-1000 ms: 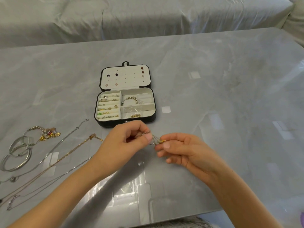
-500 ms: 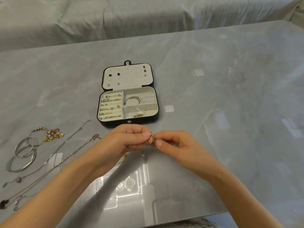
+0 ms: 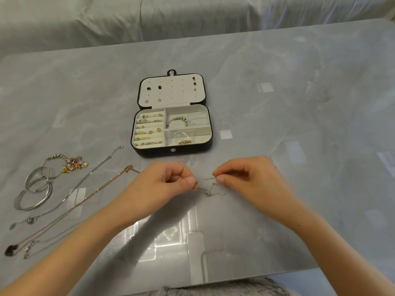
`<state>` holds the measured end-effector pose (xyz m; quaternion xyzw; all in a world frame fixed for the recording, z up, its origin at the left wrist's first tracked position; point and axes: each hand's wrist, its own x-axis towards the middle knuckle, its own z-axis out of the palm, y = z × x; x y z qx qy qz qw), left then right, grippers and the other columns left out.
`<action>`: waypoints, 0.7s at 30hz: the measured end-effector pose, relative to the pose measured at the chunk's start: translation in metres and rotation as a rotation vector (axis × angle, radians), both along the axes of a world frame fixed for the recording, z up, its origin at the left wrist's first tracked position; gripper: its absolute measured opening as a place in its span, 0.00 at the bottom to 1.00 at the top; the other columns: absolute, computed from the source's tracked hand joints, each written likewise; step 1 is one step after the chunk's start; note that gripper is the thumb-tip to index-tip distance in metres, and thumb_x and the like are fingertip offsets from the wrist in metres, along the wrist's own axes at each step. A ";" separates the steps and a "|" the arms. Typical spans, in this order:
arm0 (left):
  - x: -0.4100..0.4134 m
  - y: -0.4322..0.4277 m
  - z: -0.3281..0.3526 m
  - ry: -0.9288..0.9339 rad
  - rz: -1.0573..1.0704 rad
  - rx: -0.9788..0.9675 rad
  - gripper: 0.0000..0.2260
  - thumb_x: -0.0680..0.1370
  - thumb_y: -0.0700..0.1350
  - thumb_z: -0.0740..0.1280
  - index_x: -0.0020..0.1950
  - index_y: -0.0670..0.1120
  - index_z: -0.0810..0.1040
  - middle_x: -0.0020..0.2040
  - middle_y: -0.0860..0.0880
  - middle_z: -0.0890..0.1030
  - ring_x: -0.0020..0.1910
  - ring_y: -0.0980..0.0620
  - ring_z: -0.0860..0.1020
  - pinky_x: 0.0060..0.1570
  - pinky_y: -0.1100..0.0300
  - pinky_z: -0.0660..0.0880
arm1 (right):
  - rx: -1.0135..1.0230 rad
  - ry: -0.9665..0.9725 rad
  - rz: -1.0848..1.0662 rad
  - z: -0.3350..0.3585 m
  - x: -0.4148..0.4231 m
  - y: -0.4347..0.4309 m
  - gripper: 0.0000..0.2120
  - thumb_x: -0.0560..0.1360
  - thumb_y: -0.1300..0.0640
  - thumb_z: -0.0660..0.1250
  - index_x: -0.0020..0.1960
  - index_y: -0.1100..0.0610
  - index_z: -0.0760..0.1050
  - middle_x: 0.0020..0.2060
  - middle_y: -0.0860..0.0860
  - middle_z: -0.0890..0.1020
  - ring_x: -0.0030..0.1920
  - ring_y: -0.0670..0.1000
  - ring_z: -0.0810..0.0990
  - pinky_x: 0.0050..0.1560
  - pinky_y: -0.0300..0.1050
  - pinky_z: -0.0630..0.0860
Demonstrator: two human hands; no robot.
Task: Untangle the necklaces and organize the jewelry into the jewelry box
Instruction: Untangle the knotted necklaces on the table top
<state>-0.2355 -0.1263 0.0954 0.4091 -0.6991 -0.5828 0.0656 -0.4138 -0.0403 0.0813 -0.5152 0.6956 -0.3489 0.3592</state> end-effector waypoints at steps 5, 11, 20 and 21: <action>-0.002 0.003 0.001 0.008 -0.060 0.120 0.07 0.77 0.39 0.65 0.44 0.45 0.82 0.38 0.55 0.84 0.39 0.64 0.79 0.41 0.73 0.71 | -0.142 0.136 -0.039 0.022 -0.005 0.000 0.09 0.74 0.61 0.67 0.39 0.48 0.77 0.35 0.40 0.80 0.39 0.40 0.79 0.41 0.27 0.72; -0.004 0.006 0.002 0.064 0.016 0.202 0.09 0.78 0.42 0.62 0.46 0.45 0.82 0.32 0.56 0.80 0.35 0.57 0.71 0.40 0.68 0.67 | -0.086 -0.202 -0.085 0.036 -0.003 -0.003 0.05 0.74 0.63 0.65 0.41 0.56 0.77 0.34 0.50 0.82 0.30 0.41 0.77 0.32 0.34 0.74; -0.003 0.004 0.002 0.173 0.017 0.283 0.12 0.71 0.48 0.63 0.47 0.47 0.85 0.25 0.53 0.58 0.31 0.48 0.55 0.40 0.57 0.58 | -0.032 -0.440 -0.129 0.040 0.003 0.000 0.06 0.74 0.63 0.65 0.40 0.57 0.79 0.26 0.49 0.77 0.26 0.44 0.71 0.26 0.33 0.67; -0.003 0.003 0.002 0.183 0.014 0.304 0.12 0.72 0.47 0.64 0.48 0.46 0.84 0.24 0.53 0.57 0.31 0.48 0.54 0.39 0.57 0.56 | -0.031 -0.455 -0.121 0.042 0.005 0.001 0.06 0.74 0.63 0.65 0.40 0.57 0.79 0.26 0.49 0.77 0.25 0.44 0.71 0.26 0.33 0.67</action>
